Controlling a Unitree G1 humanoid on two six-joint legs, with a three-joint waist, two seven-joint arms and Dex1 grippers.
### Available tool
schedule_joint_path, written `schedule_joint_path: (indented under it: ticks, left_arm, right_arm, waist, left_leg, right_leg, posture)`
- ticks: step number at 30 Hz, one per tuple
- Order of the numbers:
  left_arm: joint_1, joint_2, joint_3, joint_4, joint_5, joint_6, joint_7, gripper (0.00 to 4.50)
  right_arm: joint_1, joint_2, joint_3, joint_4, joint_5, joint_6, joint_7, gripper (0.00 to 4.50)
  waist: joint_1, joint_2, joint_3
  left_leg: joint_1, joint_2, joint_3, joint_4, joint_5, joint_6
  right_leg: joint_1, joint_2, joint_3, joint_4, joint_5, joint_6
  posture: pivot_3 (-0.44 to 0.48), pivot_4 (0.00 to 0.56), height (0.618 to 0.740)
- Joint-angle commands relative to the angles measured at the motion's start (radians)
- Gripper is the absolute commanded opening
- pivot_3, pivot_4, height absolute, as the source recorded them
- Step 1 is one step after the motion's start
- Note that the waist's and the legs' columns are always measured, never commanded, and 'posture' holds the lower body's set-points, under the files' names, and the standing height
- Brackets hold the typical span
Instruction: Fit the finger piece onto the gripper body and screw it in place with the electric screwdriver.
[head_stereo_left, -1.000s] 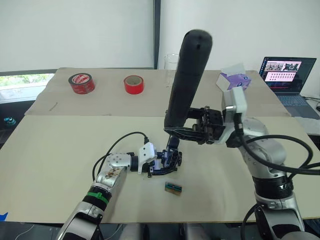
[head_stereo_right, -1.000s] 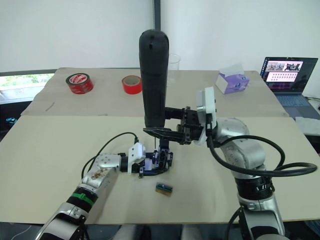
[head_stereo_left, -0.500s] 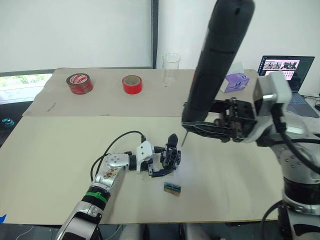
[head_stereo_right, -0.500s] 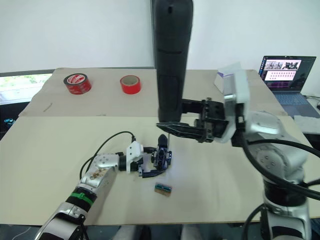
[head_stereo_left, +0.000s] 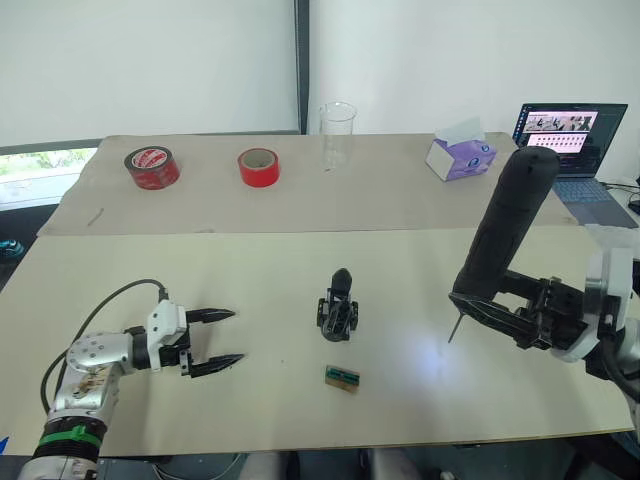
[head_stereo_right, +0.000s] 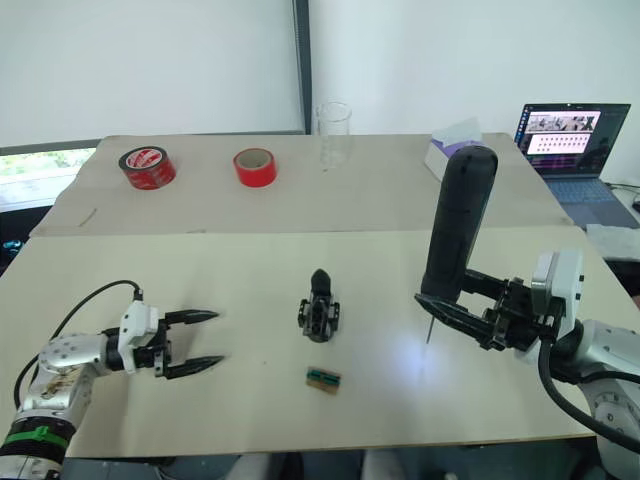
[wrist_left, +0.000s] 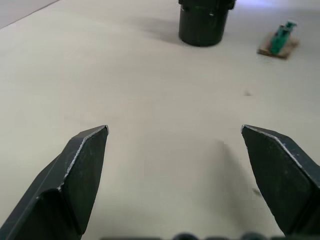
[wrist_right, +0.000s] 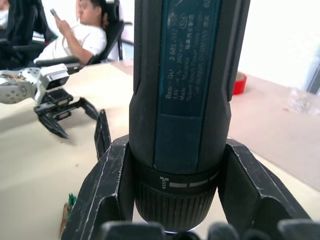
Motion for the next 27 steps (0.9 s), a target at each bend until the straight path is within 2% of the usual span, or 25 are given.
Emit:
schedule_joint_path:
  ticks: [1, 5, 8, 14, 21, 27]
  left_arm:
    - [0.022, 0.016, -0.02, -0.112, -0.025, 0.038, -0.045, 4.48]
    - [0.04, 0.008, -0.076, -0.245, -0.002, 0.105, -0.015, 4.48]
    - [0.035, -0.018, -0.136, -0.329, 0.024, 0.149, 0.025, 4.48]
    - [-0.008, -0.098, -0.276, -0.342, 0.161, 0.141, 0.103, 4.48]
    - [-0.052, -0.192, -0.396, -0.303, 0.278, 0.137, 0.19, 4.48]
    - [-0.06, -0.242, -0.457, -0.294, 0.275, 0.165, 0.18, 4.48]
  right_arm:
    - [-0.04, 0.025, 0.036, -0.095, 0.015, -0.075, -0.013, 1.92]
    - [-0.101, 0.081, 0.166, -0.18, 0.051, -0.061, -0.069, 1.92]
    - [-0.122, 0.138, 0.303, -0.207, -0.009, -0.1, -0.062, 1.92]
    - [-0.118, 0.19, 0.514, -0.144, -0.148, -0.217, 0.046, 1.92]
    - [-0.141, 0.217, 0.579, -0.071, -0.2, -0.283, 0.078, 1.92]
    - [-0.131, 0.203, 0.59, -0.047, -0.215, -0.302, 0.092, 1.92]
  waist:
    - [0.0, -0.001, 0.001]
    - [0.001, -0.003, 0.002]
    - [0.003, -0.003, 0.002]
    - [0.013, -0.004, 0.003]
    - [0.014, -0.005, 0.003]
    - [0.02, -0.004, 0.003]
  left_leg:
    - [0.0, 0.0, 0.0, 0.0, 0.0, 0.0]
    - [0.0, 0.001, 0.0, 0.001, 0.0, 0.0]
    - [0.0, 0.001, 0.0, 0.001, 0.0, 0.0]
    - [-0.001, -0.001, 0.001, 0.002, 0.0, 0.0]
    - [-0.003, 0.0, 0.0, 0.011, 0.0, 0.001]
    - [-0.002, 0.0, -0.001, 0.011, -0.001, 0.002]
  right_leg:
    - [0.001, 0.0, 0.0, -0.001, 0.0, 0.0]
    - [0.0, 0.002, -0.001, 0.0, 0.0, 0.0]
    - [0.0, 0.004, -0.001, 0.001, 0.002, 0.004]
    - [0.0, 0.006, -0.002, 0.0, 0.002, 0.004]
    - [0.002, 0.007, -0.003, 0.002, 0.001, 0.003]
    - [0.003, 0.007, -0.003, 0.002, 0.002, 0.004]
  posture:
    - [0.0, 0.15, 0.74]
    - [0.0, 0.15, 0.74]
    - [0.0, 0.15, 0.74]
    - [0.0, 0.15, 0.74]
    - [0.0, 0.15, 0.74]
    - [0.0, 0.15, 0.74]
